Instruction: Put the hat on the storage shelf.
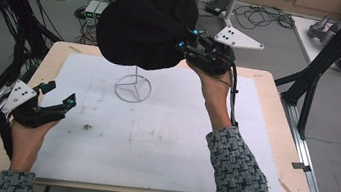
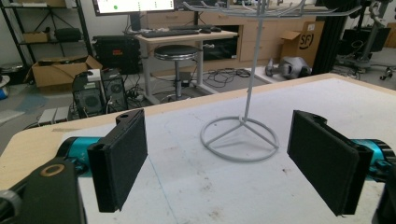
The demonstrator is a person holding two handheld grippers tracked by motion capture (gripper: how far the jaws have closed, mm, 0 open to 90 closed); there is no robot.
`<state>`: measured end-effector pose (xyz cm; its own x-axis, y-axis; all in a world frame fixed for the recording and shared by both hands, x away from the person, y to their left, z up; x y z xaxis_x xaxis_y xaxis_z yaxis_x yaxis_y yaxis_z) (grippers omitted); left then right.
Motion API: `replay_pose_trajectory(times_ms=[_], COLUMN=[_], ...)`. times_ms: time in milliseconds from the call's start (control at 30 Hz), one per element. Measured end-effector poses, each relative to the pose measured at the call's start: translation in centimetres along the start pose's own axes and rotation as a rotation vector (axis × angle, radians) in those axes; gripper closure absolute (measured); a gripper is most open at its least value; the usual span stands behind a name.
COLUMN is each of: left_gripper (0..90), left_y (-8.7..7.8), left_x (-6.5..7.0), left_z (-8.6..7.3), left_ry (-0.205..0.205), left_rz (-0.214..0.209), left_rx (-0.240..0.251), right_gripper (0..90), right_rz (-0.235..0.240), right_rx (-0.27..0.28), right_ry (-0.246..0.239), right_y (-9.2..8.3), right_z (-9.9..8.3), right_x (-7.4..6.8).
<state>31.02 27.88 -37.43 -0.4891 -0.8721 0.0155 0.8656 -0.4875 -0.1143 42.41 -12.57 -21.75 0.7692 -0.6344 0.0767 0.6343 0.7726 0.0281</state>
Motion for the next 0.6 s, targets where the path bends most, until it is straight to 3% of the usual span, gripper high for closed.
replay_pose_trajectory(times_ms=[600], left_gripper=[20.2], left_y=[-0.2], left_x=[-0.2], left_z=[0.0], left_ry=[-0.005], left_rz=[0.008], left_rx=[0.001], right_gripper=[43.0], right_rz=[-0.050], right_rx=[-0.050], right_ry=[-0.022], right_y=[-0.3], right_z=[-1.4], right_x=[0.0])
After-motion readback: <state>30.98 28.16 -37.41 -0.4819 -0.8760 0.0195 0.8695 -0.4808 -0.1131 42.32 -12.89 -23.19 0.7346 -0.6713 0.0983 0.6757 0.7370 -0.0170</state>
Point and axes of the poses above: each handheld gripper's, and its own axes: y roughly forward along the jaws, z roughly out of its top, x roughly to its right, the point moved 3 cm from there along y, roughly forward along the jaws, and after that the axes turned 6 degrees about -z, right-handed, at the moved point
